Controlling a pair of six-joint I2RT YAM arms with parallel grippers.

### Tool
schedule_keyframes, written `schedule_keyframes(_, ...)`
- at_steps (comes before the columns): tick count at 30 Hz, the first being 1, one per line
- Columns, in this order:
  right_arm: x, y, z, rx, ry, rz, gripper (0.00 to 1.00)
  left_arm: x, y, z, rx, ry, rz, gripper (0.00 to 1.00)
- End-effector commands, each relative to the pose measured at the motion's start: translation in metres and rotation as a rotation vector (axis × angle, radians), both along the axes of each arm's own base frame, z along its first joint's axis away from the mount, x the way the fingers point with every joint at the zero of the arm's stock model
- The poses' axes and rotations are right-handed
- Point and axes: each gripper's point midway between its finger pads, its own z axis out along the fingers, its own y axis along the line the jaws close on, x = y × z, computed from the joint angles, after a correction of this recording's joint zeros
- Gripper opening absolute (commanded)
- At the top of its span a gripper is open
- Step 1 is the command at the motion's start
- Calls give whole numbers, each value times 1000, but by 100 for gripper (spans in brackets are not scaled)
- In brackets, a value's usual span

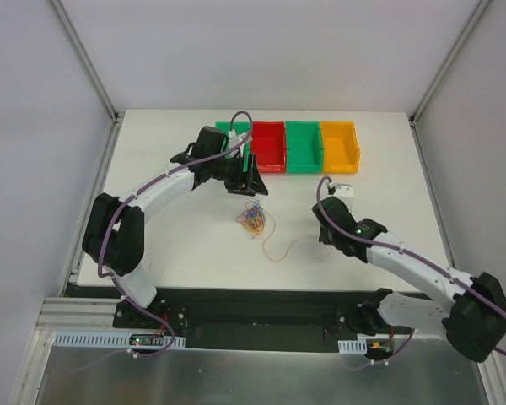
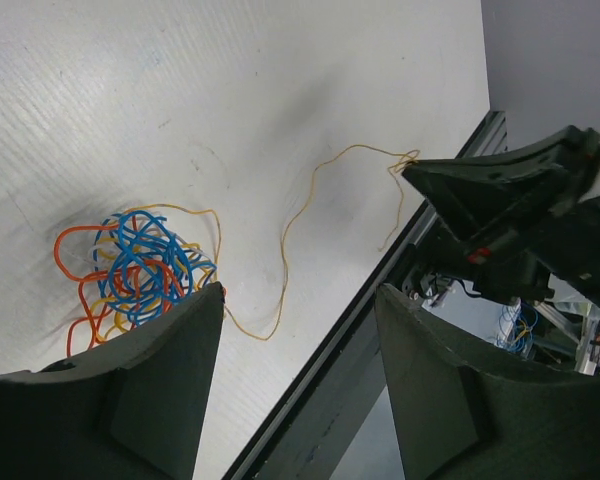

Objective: Untangle the cables

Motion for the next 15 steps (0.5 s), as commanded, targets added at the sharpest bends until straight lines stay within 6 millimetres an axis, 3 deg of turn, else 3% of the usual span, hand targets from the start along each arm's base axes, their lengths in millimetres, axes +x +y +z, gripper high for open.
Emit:
schedule_keyframes(1,2,18,-15,-15,114,35,1,-1,0,9,-45,-4,-11,61)
schedule_keyframes(4,1,15,-29,-91,180,28,1,-1,0,12,-50,-10,-13,60)
schedule_keyframes(9,6,14,-34,-136,190,14,2,-1,0,11,-61,7,-12,60)
schedule_keyframes(13,8,14,-28,-126,160,8,1,0,0,14,-69,-1,-11,60)
schedule_keyframes(15,8,2,-18,-143,122,-47,1,1,2,12,-66,3,-7,60)
